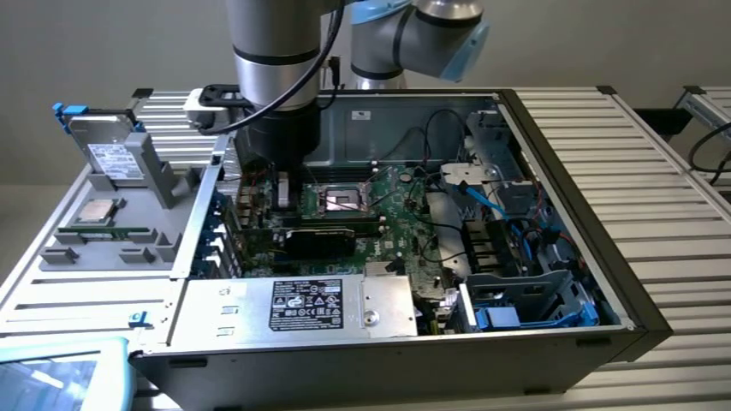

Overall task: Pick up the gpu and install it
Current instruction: 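Press down on the gpu until it lock into place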

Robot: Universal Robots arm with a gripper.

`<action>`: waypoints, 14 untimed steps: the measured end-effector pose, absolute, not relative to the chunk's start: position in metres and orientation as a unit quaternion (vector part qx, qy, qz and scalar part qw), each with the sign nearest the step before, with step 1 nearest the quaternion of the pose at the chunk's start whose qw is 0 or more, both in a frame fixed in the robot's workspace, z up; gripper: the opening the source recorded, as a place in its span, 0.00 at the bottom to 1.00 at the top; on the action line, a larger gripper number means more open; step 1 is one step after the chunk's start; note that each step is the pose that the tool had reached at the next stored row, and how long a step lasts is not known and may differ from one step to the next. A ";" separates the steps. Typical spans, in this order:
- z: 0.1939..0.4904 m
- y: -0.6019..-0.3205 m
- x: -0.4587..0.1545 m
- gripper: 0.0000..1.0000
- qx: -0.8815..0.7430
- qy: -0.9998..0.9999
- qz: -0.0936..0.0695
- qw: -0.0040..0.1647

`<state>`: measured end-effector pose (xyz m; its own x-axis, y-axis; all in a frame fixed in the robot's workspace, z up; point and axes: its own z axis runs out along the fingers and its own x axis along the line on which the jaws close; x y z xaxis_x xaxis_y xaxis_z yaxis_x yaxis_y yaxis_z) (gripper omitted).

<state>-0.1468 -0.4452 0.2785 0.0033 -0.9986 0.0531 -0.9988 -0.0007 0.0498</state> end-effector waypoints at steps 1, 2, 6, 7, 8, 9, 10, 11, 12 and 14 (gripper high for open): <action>0.279 -0.445 -0.142 0.12 0.707 -0.706 0.001 0.036; 0.279 -0.445 -0.138 0.12 0.707 -0.706 0.001 0.036; 0.279 -0.446 -0.120 0.12 0.707 -0.706 0.001 0.036; 0.279 -0.446 -0.116 0.12 0.707 -0.706 0.001 0.036; 0.278 -0.446 -0.112 0.12 0.707 -0.706 0.001 0.036; 0.279 -0.446 -0.108 0.12 0.707 -0.706 0.001 0.036; 0.278 -0.446 -0.104 0.12 0.707 -0.706 0.001 0.036; 0.279 -0.446 -0.101 0.12 0.707 -0.706 0.001 0.036; 0.279 -0.446 -0.099 0.12 0.707 -0.706 0.001 0.036; 0.279 -0.446 -0.096 0.12 0.707 -0.706 0.001 0.036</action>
